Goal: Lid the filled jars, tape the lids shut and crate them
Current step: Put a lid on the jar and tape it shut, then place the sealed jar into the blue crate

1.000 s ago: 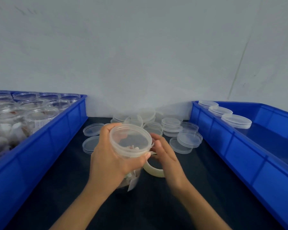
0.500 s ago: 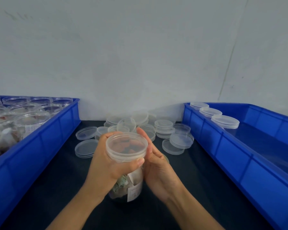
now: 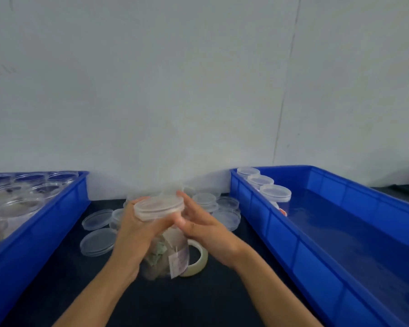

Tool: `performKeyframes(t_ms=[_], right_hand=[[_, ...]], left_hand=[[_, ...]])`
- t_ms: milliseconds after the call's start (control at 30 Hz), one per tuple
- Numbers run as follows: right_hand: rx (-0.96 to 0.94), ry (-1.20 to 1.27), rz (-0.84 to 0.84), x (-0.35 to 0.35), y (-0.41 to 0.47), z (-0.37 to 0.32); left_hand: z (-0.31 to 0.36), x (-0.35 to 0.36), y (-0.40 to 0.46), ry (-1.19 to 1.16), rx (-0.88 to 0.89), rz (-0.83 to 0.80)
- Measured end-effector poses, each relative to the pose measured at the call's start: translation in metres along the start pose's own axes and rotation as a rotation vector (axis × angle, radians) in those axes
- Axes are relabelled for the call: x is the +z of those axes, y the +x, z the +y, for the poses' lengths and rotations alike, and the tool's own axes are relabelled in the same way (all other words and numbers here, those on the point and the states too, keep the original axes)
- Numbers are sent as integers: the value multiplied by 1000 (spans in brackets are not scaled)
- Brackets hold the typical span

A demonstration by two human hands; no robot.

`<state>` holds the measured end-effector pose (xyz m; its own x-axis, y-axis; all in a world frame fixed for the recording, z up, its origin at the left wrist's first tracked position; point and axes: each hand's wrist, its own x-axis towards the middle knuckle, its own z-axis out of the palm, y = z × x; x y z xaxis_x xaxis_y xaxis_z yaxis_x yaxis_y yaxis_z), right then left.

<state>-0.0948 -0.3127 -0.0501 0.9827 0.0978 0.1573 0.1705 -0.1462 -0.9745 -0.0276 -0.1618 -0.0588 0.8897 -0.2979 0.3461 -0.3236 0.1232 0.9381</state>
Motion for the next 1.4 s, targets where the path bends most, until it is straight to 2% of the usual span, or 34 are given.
performKeyframes(t_ms=[100, 200, 333, 500, 600, 700, 767, 867, 1033, 1167, 1400], right_hand=[[11, -242, 44, -27, -8, -30], [-13, -292, 263, -45, -18, -51], [-47, -333, 504, -88, -33, -67], [-72, -419, 834, -151, -63, -68], [7, -496, 984, -181, -77, -50], [176, -453, 978, -199, -84, -25], [312, -410, 904, -204, -85, -10], [417, -351, 800, -205, -82, 9], [524, -301, 781, -202, -81, 22], [566, -336, 701, -206, -86, 25], [629, -407, 707, -203, -83, 21]], left_hand=[[23, 37, 13, 11, 5, 67], [43, 84, 24, -11, 58, 55], [58, 142, 37, -32, 99, -73], [66, 208, 47, 153, 167, -297], [57, 237, 50, 271, 211, -401], [35, 257, 49, 466, 258, -470], [18, 261, 48, 593, 279, -483], [-2, 258, 45, 691, 289, -475], [-16, 251, 43, 749, 346, -452], [-16, 251, 41, 845, 325, -487], [-14, 251, 43, 1058, 302, -571]])
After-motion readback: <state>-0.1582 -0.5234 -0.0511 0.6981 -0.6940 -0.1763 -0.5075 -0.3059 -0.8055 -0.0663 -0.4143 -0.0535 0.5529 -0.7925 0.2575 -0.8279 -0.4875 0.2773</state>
